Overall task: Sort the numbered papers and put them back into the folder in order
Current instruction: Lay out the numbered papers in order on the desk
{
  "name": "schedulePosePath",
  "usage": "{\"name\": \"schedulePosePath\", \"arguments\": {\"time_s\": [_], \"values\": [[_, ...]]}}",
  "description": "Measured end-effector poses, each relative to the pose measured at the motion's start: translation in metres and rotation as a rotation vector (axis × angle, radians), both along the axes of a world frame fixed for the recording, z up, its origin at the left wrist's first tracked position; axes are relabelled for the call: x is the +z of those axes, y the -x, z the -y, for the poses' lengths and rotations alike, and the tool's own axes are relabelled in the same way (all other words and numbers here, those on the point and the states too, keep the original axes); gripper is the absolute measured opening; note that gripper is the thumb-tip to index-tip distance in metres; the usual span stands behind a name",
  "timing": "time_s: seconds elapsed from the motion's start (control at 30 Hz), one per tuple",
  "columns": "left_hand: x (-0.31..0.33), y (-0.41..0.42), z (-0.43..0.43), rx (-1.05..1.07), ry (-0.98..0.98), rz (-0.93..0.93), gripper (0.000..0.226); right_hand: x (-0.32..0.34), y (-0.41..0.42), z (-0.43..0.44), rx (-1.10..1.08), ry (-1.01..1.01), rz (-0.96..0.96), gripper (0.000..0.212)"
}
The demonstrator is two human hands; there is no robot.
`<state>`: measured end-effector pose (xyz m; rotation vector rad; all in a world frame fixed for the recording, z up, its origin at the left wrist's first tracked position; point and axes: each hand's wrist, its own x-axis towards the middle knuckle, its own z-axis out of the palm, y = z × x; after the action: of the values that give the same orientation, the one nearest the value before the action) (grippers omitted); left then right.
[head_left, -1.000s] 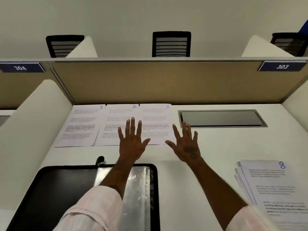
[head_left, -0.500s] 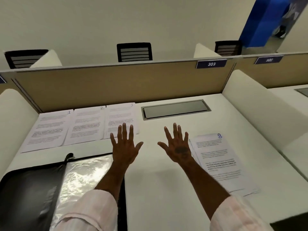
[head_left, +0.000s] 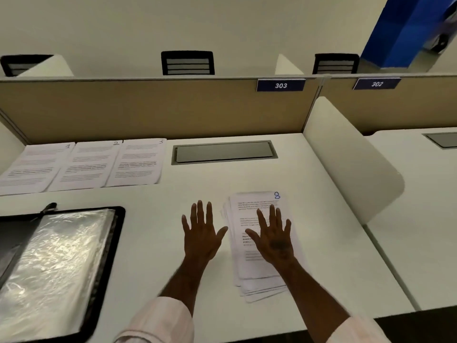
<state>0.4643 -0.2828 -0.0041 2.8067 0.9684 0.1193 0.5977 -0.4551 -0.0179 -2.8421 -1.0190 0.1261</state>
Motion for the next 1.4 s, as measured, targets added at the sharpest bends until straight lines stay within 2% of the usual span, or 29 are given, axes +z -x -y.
{"name": "schedulePosePath", "arguments": {"time_s": [0.07,0.2,0.37,0.43,0.57,0.63,0.77,0.93,1.07,1.27,1.4], "values": [[-0.007,-0.009,0.023,0.032,0.06,-0.02,0.086,-0.007,-0.003,0.019,-0.001,0.009,-0.045,0.084],[-0.013,-0.013,0.057,0.086,0.176,-0.084,0.092,-0.017,-0.008,0.045,-0.046,0.038,-0.12,0.108],[-0.027,-0.015,0.079,0.096,0.336,-0.106,0.091,-0.02,-0.016,0.058,-0.131,0.047,-0.168,0.12],[-0.033,-0.017,0.086,0.101,0.373,-0.107,0.092,-0.02,-0.019,0.062,-0.131,0.052,-0.194,0.115],[-0.039,-0.024,0.1,0.164,0.519,-0.046,0.097,-0.024,-0.025,0.064,-0.143,0.066,-0.269,0.087],[-0.04,-0.027,0.103,0.203,0.551,-0.029,0.099,-0.027,-0.025,0.064,-0.169,0.037,-0.301,0.079],[-0.034,-0.039,0.112,0.315,0.613,0.044,0.103,-0.027,-0.024,0.059,-0.29,-0.042,-0.387,0.078],[-0.03,-0.053,0.118,0.37,0.643,0.037,0.108,-0.021,-0.03,0.042,-0.496,-0.302,-0.46,0.074],[-0.024,-0.058,0.117,0.438,0.721,0.109,0.11,-0.013,-0.039,0.036,-0.617,-0.405,-0.574,0.072],[-0.02,-0.068,0.104,0.69,0.927,0.295,0.093,-0.018,-0.05,0.041,-0.635,-0.295,-0.634,0.067],[-0.022,-0.065,0.099,0.759,1.096,0.399,0.053,-0.02,-0.054,0.044,-0.666,-0.307,-0.686,0.067]]}}
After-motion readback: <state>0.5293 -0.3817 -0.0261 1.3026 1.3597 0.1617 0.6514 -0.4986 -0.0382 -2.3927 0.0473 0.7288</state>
